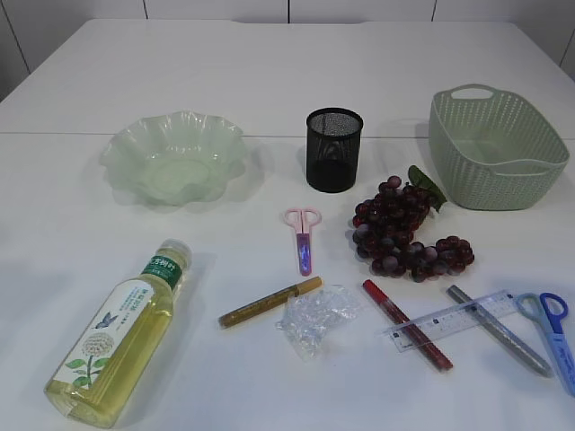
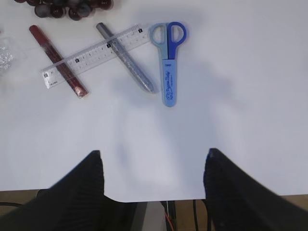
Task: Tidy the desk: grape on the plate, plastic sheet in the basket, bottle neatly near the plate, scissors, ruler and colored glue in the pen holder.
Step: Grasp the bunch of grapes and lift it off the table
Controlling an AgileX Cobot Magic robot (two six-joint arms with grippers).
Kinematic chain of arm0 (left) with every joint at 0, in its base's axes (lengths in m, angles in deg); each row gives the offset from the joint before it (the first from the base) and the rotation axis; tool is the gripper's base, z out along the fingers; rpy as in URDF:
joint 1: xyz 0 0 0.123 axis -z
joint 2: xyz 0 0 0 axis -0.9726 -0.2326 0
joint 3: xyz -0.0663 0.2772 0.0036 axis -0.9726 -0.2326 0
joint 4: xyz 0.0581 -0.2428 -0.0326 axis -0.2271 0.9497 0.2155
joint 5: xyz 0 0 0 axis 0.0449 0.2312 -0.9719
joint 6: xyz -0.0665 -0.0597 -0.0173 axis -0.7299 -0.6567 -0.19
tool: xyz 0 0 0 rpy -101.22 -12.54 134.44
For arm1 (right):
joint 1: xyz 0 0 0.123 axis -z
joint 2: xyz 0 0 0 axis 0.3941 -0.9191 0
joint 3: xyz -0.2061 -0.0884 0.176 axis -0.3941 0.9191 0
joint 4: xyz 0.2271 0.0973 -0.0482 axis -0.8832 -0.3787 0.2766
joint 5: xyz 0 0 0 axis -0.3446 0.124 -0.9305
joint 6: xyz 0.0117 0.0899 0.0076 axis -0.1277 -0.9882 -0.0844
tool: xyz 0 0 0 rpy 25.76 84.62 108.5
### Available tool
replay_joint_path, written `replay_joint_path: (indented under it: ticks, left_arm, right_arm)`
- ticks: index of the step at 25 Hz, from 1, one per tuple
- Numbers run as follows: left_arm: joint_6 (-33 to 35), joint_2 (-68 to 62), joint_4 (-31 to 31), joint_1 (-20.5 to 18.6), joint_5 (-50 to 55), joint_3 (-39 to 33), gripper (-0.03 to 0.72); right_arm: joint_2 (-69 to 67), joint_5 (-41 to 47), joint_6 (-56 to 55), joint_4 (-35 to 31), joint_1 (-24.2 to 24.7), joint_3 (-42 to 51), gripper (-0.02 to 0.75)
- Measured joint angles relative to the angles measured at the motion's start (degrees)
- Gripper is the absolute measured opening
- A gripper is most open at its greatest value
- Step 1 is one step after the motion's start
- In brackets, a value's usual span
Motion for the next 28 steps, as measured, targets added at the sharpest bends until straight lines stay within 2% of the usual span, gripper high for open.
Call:
replay_joint_path:
  ticks: [4, 10, 15, 22, 28]
  left_arm:
    - [0.00, -7.04, 0.05, 3.58, -0.10, 3.96, 0.510]
    - [-0.49, -17.68, 0.08, 13.90, -1.35, 12.03, 0.512]
    - [-4.02, -28.05, -2.46, 20.33, -2.90, 19.29, 0.512]
    - [-6.47, -45.50, -4.15, 23.53, -2.53, 34.03, 0.512]
    - [-8.00, -60.58, -7.89, 26.14, 4.31, 51.60, 0.524]
  right_arm:
    - [-2.71, -0.10, -0.10, -0.27, 0.00, -0.54, 0.511]
    - [-3.19, -0.10, -0.10, -0.27, 0.00, -0.54, 0.511]
    - [-3.19, -0.10, -0.12, -0.40, 0.00, -0.54, 0.511]
    - [-5.35, -0.10, -0.12, 1.20, 0.00, -0.87, 0.511]
    - [-7.46, -0.20, -0.22, -1.14, 0.00, -1.20, 0.511]
